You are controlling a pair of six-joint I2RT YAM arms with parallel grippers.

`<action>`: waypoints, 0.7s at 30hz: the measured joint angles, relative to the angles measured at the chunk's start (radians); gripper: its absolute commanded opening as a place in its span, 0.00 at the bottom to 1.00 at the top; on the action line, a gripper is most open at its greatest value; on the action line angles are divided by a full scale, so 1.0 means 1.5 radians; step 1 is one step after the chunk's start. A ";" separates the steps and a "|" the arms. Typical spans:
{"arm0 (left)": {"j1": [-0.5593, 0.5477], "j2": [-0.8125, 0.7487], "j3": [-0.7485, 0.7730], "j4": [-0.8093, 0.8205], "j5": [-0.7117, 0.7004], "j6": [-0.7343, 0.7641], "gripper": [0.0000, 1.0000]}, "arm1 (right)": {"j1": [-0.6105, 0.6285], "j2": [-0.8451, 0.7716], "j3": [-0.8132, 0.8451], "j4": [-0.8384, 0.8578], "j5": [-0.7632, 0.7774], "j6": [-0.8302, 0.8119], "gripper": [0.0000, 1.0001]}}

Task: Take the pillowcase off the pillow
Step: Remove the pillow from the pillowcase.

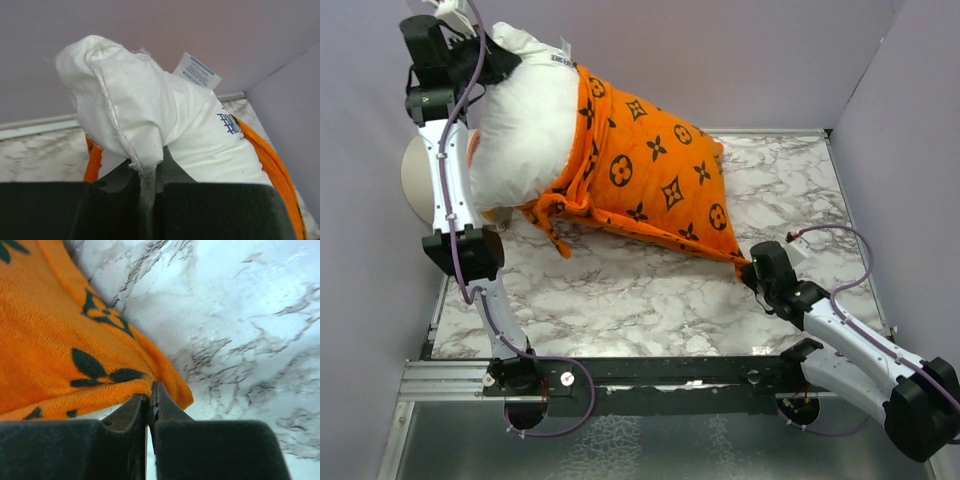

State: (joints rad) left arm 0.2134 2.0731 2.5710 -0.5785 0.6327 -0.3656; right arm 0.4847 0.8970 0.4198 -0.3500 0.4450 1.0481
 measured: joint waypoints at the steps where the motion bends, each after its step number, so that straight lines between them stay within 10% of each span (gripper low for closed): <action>1: 0.005 -0.019 0.000 -0.008 -0.013 0.013 0.00 | 0.001 0.001 -0.007 0.014 -0.011 0.009 0.01; 21: -0.010 -0.040 0.003 -0.068 -0.299 0.263 0.00 | -0.064 -0.144 -0.101 0.092 -0.090 0.146 0.01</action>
State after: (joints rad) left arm 0.1978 2.0136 2.5752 -0.6800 0.1844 0.0292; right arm 0.3889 0.6811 0.2676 -0.2115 0.3107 1.2671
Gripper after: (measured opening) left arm 0.077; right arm 0.018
